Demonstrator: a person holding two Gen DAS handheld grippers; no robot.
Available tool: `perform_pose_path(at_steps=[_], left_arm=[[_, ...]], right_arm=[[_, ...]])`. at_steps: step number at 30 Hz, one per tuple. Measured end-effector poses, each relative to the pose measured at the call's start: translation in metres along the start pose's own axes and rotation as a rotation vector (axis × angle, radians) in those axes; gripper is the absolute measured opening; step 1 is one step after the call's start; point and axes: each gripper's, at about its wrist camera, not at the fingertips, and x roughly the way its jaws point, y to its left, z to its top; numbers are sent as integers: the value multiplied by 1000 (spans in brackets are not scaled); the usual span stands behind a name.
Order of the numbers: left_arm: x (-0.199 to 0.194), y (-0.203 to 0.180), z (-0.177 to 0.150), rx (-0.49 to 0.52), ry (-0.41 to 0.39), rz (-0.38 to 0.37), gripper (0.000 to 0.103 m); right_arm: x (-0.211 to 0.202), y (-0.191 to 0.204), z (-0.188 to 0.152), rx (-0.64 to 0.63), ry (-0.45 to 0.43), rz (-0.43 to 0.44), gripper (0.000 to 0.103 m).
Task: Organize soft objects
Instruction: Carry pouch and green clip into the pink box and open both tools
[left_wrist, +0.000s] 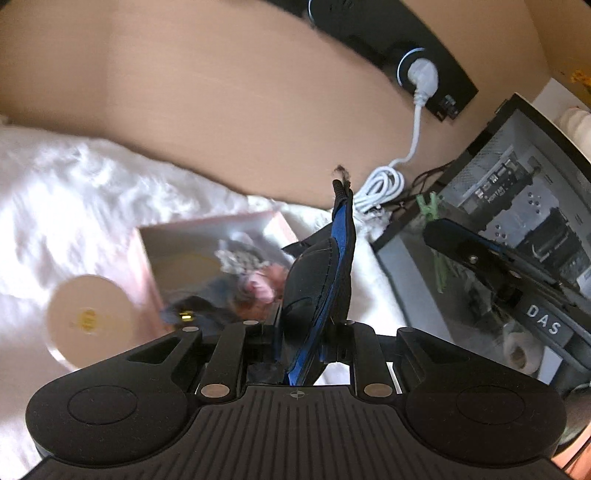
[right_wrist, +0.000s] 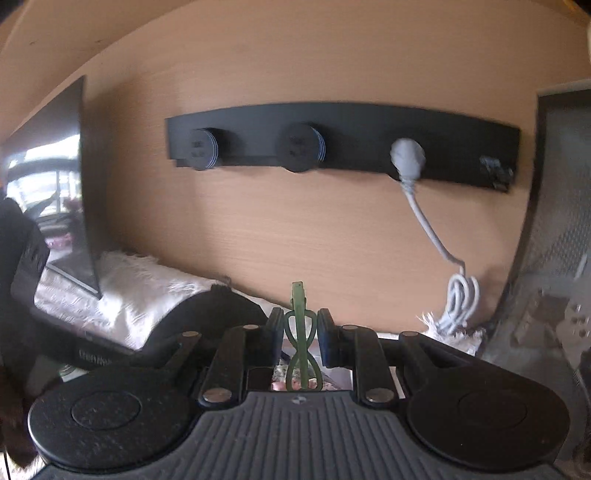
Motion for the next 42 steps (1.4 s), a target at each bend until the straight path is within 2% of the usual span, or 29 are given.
perform_pose_path(at_steps=[4, 7, 11, 14, 15, 17, 19, 21, 23, 29, 35, 40, 42], left_arm=[[22, -3, 2, -18, -5, -22, 20], [42, -1, 5, -38, 25, -30, 20], [71, 4, 4, -21, 68, 39, 21], [87, 14, 4, -21, 94, 115, 21], [91, 18, 5, -30, 105, 121, 22], [96, 29, 8, -66, 127, 86, 22], [95, 35, 12, -63, 114, 86, 26], [90, 34, 15, -37, 89, 130, 33], [87, 35, 16, -27, 71, 151, 32], [73, 28, 20, -14, 24, 111, 32], [77, 27, 20, -30, 42, 60, 31], [81, 30, 20, -65, 66, -3, 25], [80, 31, 21, -80, 64, -37, 25]], right_arm=[[14, -15, -8, 48, -1, 2, 19], [26, -19, -14, 76, 4, -4, 19], [37, -22, -27, 91, 27, -9, 19], [50, -24, -39, 114, 70, 1, 19], [55, -24, -43, 116, 84, 3, 19], [66, -24, -54, 119, 124, 4, 19], [74, -23, -65, 122, 161, -2, 19], [85, -22, -76, 124, 206, -10, 19], [94, -22, -87, 126, 250, -13, 19], [112, -9, -113, 73, 337, -22, 19], [122, 2, -118, 20, 336, -39, 19], [118, -2, -117, 24, 329, -29, 19], [112, -2, -115, 20, 309, -21, 24]])
